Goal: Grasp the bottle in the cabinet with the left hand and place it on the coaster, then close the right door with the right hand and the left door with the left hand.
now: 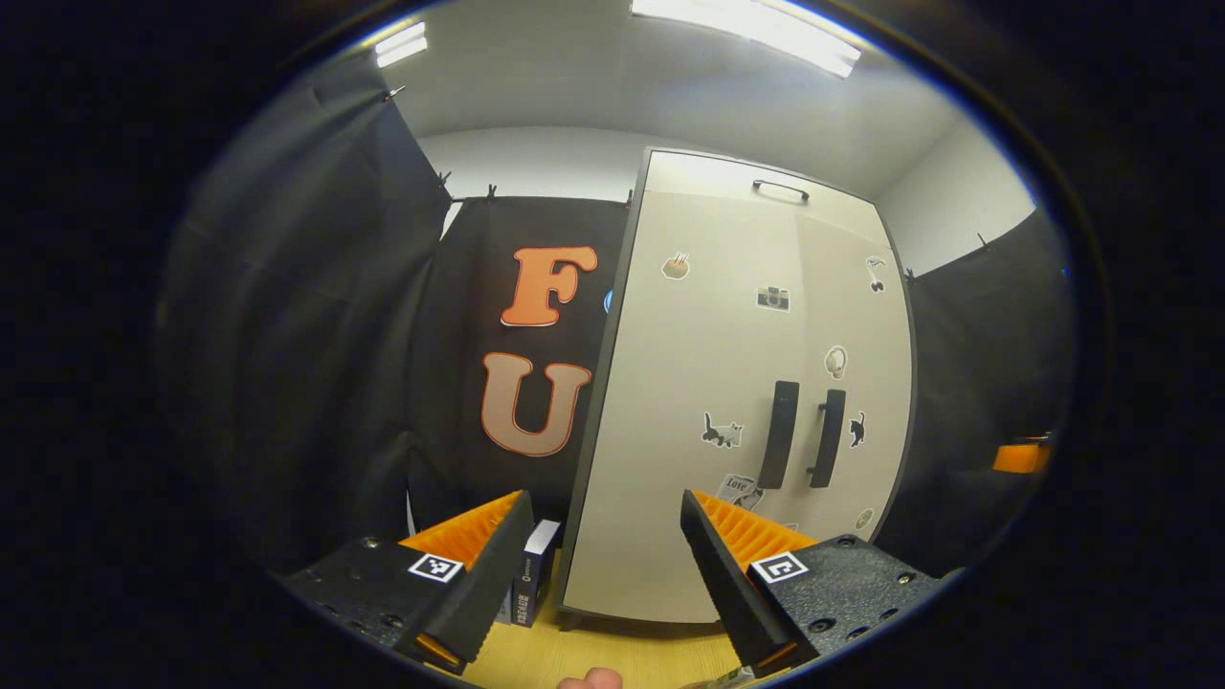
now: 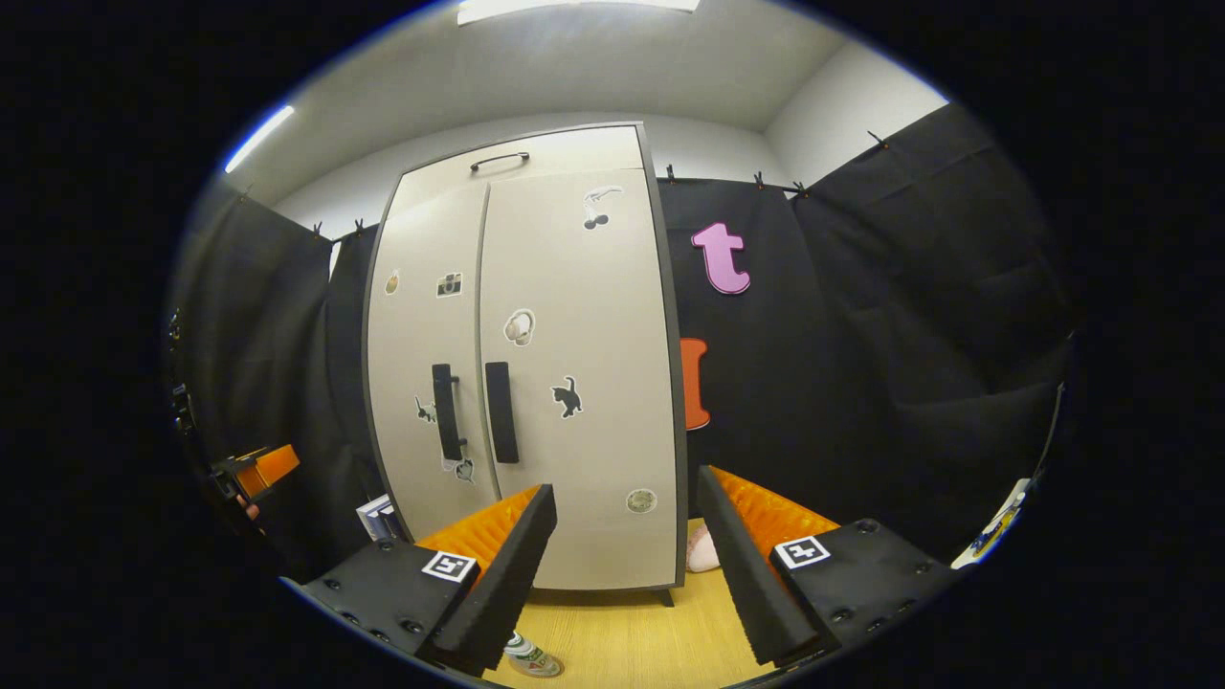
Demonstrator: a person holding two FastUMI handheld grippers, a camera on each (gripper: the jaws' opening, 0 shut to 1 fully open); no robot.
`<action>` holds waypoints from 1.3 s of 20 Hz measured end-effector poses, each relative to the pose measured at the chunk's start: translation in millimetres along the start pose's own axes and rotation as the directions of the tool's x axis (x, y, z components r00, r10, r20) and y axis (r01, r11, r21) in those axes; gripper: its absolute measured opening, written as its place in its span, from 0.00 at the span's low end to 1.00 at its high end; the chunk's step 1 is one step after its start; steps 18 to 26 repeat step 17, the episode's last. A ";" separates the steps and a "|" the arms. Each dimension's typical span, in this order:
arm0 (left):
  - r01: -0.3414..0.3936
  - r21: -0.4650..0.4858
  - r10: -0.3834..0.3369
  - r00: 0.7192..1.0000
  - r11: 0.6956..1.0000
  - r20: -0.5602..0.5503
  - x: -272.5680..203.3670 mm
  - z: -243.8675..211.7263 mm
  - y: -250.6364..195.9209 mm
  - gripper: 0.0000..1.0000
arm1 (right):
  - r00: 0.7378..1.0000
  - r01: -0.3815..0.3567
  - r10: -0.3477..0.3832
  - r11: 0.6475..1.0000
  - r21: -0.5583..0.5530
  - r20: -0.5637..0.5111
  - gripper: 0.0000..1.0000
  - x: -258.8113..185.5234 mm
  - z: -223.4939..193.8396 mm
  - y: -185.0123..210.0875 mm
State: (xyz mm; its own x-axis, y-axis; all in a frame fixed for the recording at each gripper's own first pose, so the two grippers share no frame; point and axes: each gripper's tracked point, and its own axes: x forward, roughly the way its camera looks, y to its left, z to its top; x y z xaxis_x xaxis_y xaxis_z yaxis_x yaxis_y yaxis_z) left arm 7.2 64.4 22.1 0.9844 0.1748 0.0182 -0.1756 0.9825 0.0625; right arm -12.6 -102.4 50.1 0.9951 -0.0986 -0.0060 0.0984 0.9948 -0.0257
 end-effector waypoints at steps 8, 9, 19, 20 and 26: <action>0.010 0.017 -0.010 1.000 1.000 0.014 -2.9 3.3 -2.3 0.94 | 1.000 -0.010 0.010 1.000 0.003 0.003 0.98 2.8 -1.8 5.3; 0.013 0.018 -0.013 1.000 1.000 0.011 -2.6 3.2 -3.0 0.94 | 1.000 -0.010 0.010 1.000 0.001 0.007 0.98 3.3 -1.0 5.7; 0.022 0.027 -0.022 1.000 0.999 0.000 -0.6 2.5 -4.3 0.94 | 1.000 -0.016 0.016 1.000 -0.005 0.003 0.98 7.5 -3.7 9.3; 0.022 0.027 -0.022 1.000 0.999 0.000 -0.6 2.5 -4.3 0.94 | 1.000 -0.016 0.016 1.000 -0.005 0.003 0.98 7.5 -3.7 9.3; 0.022 0.027 -0.022 1.000 0.999 0.000 -0.6 2.5 -4.3 0.94 | 1.000 -0.016 0.016 1.000 -0.005 0.003 0.98 7.5 -3.7 9.3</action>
